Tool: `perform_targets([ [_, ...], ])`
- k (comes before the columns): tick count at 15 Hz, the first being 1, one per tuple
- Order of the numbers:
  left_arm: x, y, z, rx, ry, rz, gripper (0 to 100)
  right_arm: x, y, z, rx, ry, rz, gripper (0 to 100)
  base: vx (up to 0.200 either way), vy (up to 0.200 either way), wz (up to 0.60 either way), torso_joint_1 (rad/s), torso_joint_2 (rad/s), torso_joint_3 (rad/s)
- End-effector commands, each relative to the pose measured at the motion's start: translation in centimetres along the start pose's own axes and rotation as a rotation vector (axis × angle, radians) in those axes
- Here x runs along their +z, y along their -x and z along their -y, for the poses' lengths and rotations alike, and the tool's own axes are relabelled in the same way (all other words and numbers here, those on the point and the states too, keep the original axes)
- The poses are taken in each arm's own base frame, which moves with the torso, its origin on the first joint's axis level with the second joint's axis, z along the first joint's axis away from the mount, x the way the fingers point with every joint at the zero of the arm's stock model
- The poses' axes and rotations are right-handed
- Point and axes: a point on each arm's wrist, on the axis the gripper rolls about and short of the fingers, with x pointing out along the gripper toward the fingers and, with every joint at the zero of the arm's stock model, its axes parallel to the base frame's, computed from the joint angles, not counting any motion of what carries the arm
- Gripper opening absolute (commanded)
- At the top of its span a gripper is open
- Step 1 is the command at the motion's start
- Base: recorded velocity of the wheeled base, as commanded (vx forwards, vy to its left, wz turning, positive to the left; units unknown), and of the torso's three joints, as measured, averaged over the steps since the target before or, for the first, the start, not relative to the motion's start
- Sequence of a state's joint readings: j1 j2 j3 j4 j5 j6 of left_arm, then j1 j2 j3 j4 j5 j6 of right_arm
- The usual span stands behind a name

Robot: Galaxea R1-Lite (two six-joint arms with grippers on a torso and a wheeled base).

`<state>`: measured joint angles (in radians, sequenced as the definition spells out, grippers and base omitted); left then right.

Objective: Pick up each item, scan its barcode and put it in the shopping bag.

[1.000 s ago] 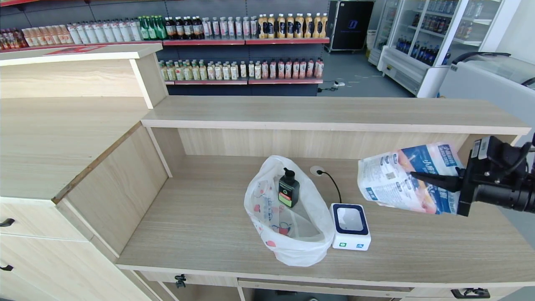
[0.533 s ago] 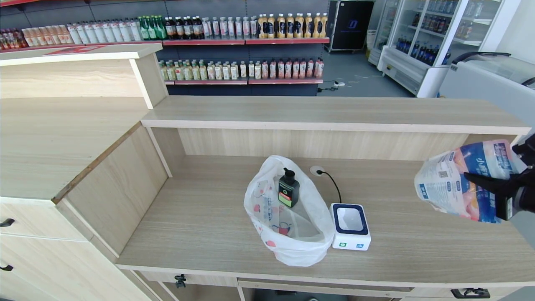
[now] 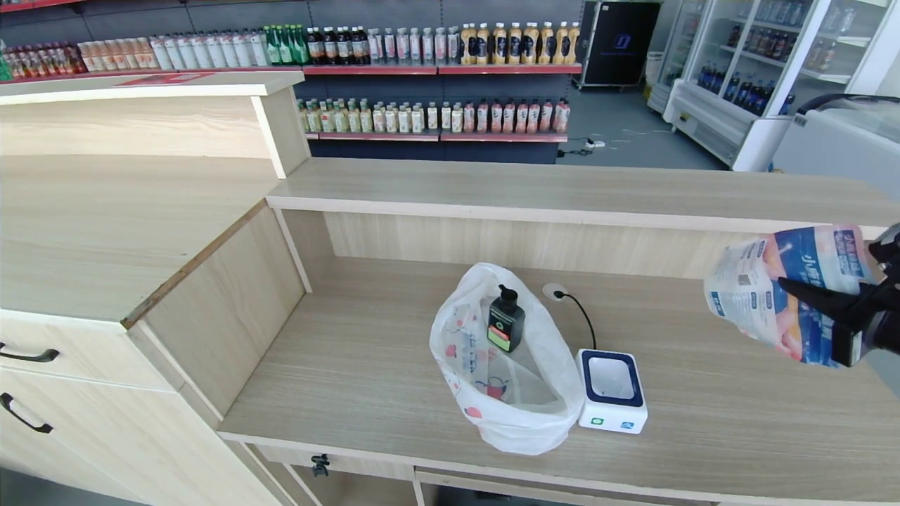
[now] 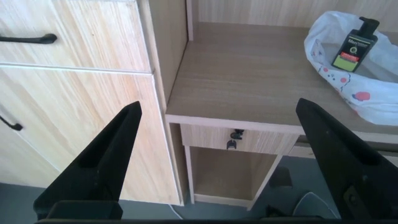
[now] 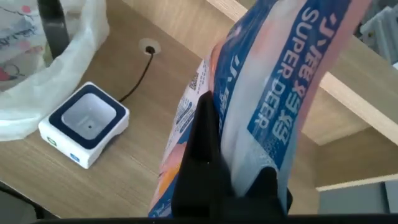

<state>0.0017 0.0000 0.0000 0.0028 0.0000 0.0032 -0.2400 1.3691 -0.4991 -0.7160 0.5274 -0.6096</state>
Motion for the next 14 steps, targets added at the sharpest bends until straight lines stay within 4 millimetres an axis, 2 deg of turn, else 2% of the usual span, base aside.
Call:
perform_targets([
  [1, 0.0, 0.0, 0.0, 0.0, 0.0, -0.002, 100, 1.7, -1.2, -1.9, 0.085, -0.051, 0.083, 0, 0.0, 0.0, 0.6, 0.012, 0.0, 0.002],
  [2, 0.0, 0.0, 0.0, 0.0, 0.0, -0.002, 100, 2.4, -1.4, -2.9, 0.138, -0.116, 0.113, 0, 0.0, 0.0, 0.6, 0.012, 0.01, 0.002],
  [6, 0.0, 0.0, 0.0, 0.0, 0.0, -0.002, 100, 4.1, -2.2, -5.6, 0.302, -0.338, 0.152, 0, 0.0, 0.0, 0.0, 0.0, 0.0, 0.0],
  [10, 0.0, 0.0, 0.0, 0.0, 0.0, -0.002, 100, 1.1, -5.4, -7.1, 0.363, -0.434, 0.0, 0, 0.0, 0.0, 0.0, 0.0, 0.0, 0.0],
  [14, 0.0, 0.0, 0.0, 0.0, 0.0, -0.002, 100, -1.1, -7.5, -7.9, 0.39, -0.478, -0.082, 0, 0.0, 0.0, 0.0, 0.0, 0.0, 0.0],
])
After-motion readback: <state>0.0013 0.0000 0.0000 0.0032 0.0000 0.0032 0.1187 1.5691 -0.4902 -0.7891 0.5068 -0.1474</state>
